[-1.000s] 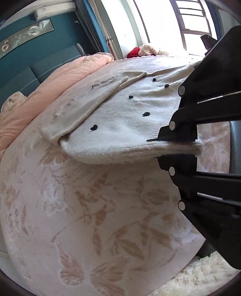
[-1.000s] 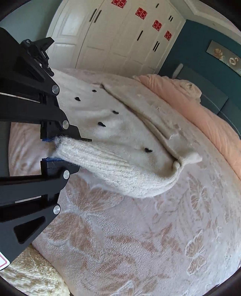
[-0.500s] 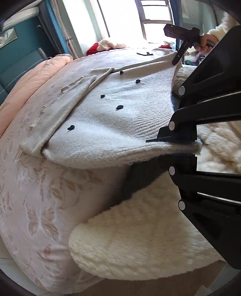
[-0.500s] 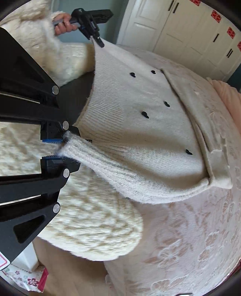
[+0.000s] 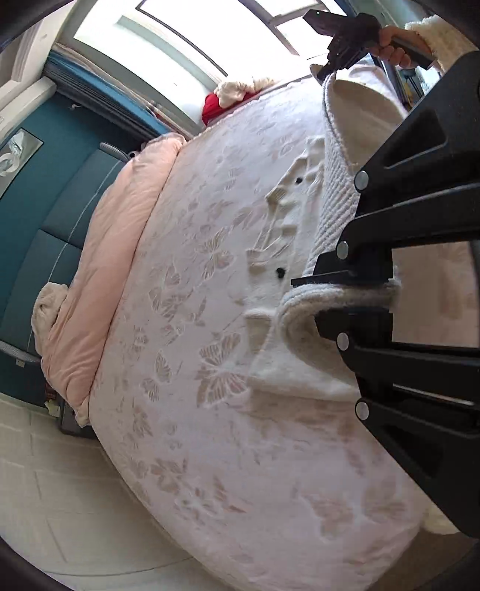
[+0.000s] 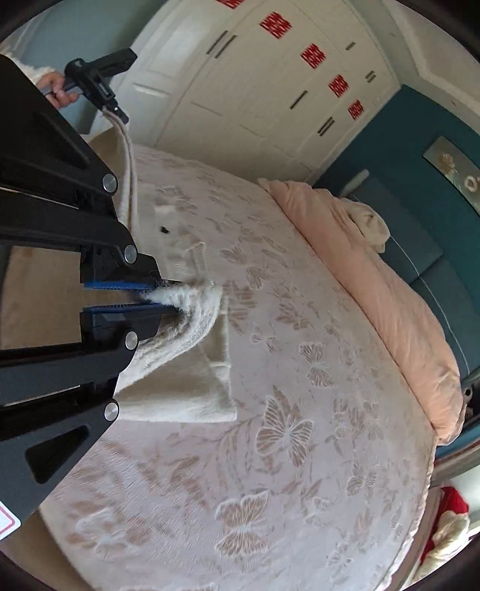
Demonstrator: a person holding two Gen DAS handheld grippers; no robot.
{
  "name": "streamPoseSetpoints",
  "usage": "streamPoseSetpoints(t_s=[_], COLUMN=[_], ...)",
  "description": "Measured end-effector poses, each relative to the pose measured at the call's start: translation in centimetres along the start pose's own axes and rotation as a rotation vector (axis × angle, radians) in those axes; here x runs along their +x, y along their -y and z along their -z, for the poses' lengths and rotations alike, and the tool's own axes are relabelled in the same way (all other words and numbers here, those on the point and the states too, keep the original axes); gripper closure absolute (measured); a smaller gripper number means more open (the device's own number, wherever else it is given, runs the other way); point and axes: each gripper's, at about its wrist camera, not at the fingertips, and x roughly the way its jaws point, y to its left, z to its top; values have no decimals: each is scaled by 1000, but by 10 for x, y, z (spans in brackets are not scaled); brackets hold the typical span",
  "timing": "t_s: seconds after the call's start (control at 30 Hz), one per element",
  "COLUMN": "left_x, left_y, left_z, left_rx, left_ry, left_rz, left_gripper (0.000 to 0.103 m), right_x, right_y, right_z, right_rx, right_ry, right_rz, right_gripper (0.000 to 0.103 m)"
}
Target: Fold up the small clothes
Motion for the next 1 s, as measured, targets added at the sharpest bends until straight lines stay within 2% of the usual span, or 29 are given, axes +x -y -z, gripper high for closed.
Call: streamPoseSetpoints(t_s=[0.07,0.1,0.17,0.23,0.27,0.3,0.37,0.4,0.5,0.57,0.6,0.63,0.67,0.7,0.77,0.83,0.87,0.93,1.0], left_x=[60,86,122,129,125,119,109,111,138,159,168,173,171,166,152,146,150,171,195], left_y=[-5,-11,-24,-32,-32,-32,-31,-30,-31,-35,-38,-39,-38,-37,-33,-35,-37,-48,-62], left_z=[-14,-16,-12,-5,0,3,7,6,-1,-1,-1,-3,-6,-13,-27,-40,-44,-44,-36], left_rx=[2,-17,-51,-79,-74,-59,-16,3,-4,-36,-55,-67,-82,-95,-103,-111,-113,-122,-176], left_ry=[-38,-58,-126,-133,-124,-98,-27,-20,-106,-161,-189,-195,-186,-177,-133,-114,-121,-163,-232], left_rz=[-44,-75,-113,-101,-100,-103,-128,-131,-118,-145,-164,-180,-177,-168,-156,-170,-193,-236,-254], left_gripper=[93,91,89,83,68,42,19,18,18,21,40,51,79,89,89,89,89,89,88], right_x=[54,74,91,89,82,76,74,80,105,124,131,137,139,134,108,87,86,113,150], right_y=[13,18,21,29,33,38,42,42,41,38,36,33,28,22,3,-8,-4,22,59], right_z=[-13,-15,-13,-9,-6,-2,3,4,7,8,8,9,7,3,-10,-23,-27,-30,-20], right_rx=[40,37,22,35,47,50,-15,-63,-131,-146,-153,-162,-170,-166,-180,-186,-180,-150,-70], right_ry=[-20,-19,12,41,62,83,87,50,-21,-55,-70,-83,-97,-80,21,103,117,41,-102], right_rz=[30,88,182,210,207,217,260,281,312,319,335,344,340,304,230,202,213,303,379], right_gripper=[95,90,89,79,54,37,36,36,36,39,57,78,95,95,95,96,96,96,97])
